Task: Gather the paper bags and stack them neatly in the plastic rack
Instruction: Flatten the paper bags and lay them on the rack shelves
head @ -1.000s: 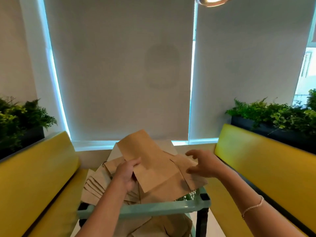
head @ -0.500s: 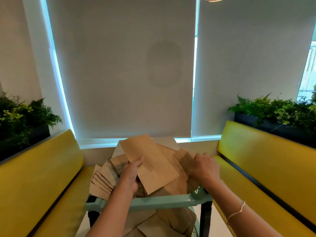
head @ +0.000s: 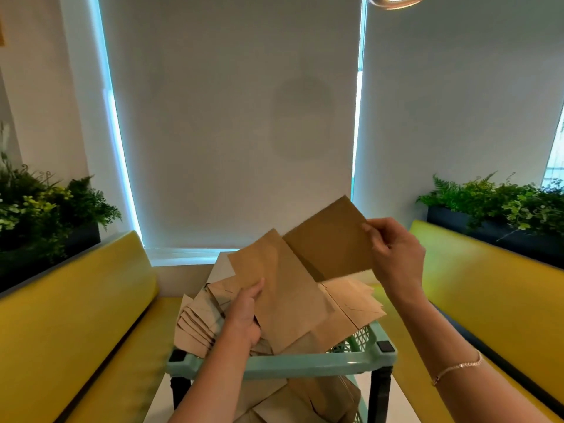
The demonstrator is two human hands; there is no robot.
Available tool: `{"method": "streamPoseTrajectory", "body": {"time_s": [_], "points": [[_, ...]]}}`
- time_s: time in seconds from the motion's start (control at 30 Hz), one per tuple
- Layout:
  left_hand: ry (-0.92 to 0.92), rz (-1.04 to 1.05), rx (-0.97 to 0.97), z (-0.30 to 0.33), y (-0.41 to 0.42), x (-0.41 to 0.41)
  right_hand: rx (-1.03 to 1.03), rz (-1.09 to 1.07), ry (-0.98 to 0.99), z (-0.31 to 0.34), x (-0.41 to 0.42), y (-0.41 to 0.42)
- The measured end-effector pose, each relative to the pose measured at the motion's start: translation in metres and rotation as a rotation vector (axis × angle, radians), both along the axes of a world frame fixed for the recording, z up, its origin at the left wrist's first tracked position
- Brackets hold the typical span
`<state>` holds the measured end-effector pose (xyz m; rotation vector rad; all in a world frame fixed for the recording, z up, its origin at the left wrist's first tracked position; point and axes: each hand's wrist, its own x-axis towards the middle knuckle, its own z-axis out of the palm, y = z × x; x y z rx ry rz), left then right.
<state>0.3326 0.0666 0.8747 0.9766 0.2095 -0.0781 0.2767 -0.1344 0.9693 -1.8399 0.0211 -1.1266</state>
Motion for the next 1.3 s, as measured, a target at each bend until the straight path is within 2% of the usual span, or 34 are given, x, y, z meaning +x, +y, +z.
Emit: {"method": "streamPoseTrajectory", "body": {"time_s": [0.07, 0.23, 0.33, 0.47, 0.6, 0.73, 0.93, 1.0, 1.07, 1.2, 1.3], "points": [[-0.013, -0.011, 0.0, 0.002, -0.001, -0.002, 0.046, 0.134, -0.097, -0.006, -0.004, 0.009], [-0.047, -0.022, -0.007, 0.005, -0.003, -0.005, -0.267, 0.358, 0.024, -0.047, 0.004, 0.02], [-0.068, -0.044, -0.011, 0.005, -0.004, -0.005, -0.303, 0.416, 0.126, -0.068, 0.013, 0.018], [-0.165, -0.111, -0.017, 0.008, -0.003, -0.008, -0.308, 0.405, 0.201, -0.073, 0.019, 0.017], [-0.23, -0.17, -0.052, 0.006, -0.001, -0.009, -0.434, 0.339, 0.278, -0.07, 0.023, 0.016], [-0.248, -0.172, -0.037, 0.005, -0.002, -0.011, -0.688, 0.308, 0.444, -0.063, 0.013, 0.025], [-0.217, -0.107, -0.044, 0.005, -0.002, -0.008, -0.77, 0.343, 0.532, -0.061, 0.005, 0.029], [-0.195, -0.058, -0.05, 0.004, -0.003, -0.006, -0.743, 0.355, 0.541, -0.059, 0.003, 0.03], [-0.164, 0.002, -0.052, 0.004, -0.003, -0.004, -0.602, 0.375, 0.546, -0.059, 0.005, 0.031], [-0.138, 0.097, -0.024, 0.004, -0.002, -0.003, -0.272, 0.273, 0.609, -0.058, 0.02, 0.034], [-0.139, 0.116, -0.016, 0.005, 0.0, -0.006, -0.139, 0.281, 0.599, -0.054, 0.029, 0.035]]}}
